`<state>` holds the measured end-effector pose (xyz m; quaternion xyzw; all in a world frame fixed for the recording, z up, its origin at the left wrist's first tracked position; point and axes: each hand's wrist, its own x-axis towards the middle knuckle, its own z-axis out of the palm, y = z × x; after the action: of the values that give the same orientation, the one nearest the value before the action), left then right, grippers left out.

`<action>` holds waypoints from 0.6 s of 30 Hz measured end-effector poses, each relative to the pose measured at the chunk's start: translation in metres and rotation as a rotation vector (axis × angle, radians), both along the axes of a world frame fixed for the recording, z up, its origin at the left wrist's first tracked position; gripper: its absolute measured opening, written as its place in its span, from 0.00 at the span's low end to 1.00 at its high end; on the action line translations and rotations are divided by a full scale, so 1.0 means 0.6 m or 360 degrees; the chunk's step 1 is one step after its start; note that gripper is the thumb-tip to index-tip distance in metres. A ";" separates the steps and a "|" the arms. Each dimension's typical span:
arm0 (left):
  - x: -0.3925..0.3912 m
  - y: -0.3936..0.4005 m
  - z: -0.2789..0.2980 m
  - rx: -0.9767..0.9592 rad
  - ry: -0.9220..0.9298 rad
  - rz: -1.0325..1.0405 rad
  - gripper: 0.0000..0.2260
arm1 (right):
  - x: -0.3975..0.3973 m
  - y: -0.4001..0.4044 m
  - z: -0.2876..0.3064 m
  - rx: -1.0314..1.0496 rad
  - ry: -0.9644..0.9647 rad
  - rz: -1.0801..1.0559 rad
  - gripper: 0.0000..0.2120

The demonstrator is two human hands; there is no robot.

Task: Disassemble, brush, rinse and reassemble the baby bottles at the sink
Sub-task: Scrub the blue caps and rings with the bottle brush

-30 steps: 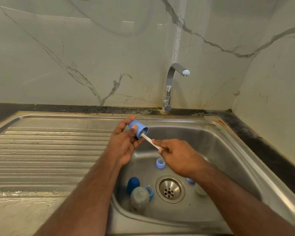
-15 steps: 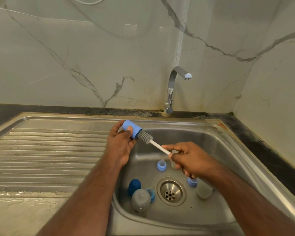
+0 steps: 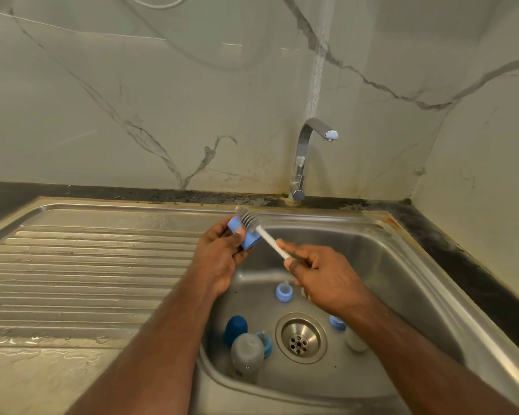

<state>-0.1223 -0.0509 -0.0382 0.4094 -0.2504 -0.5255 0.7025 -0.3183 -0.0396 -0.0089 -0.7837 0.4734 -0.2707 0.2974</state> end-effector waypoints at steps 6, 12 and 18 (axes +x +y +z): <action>-0.008 0.004 0.002 0.0002 -0.0035 -0.0055 0.13 | -0.004 -0.013 -0.003 -0.0001 -0.0078 -0.0126 0.19; -0.009 0.004 0.001 -0.0007 -0.0057 -0.0088 0.14 | -0.005 -0.018 -0.008 0.0022 -0.0018 -0.0147 0.20; 0.003 0.004 0.004 -0.0041 0.0063 -0.0044 0.15 | -0.004 -0.008 -0.011 0.0116 -0.0140 -0.0078 0.19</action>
<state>-0.1204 -0.0484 -0.0358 0.3863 -0.2487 -0.5399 0.7053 -0.3205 -0.0445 -0.0152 -0.7479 0.4885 -0.2947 0.3394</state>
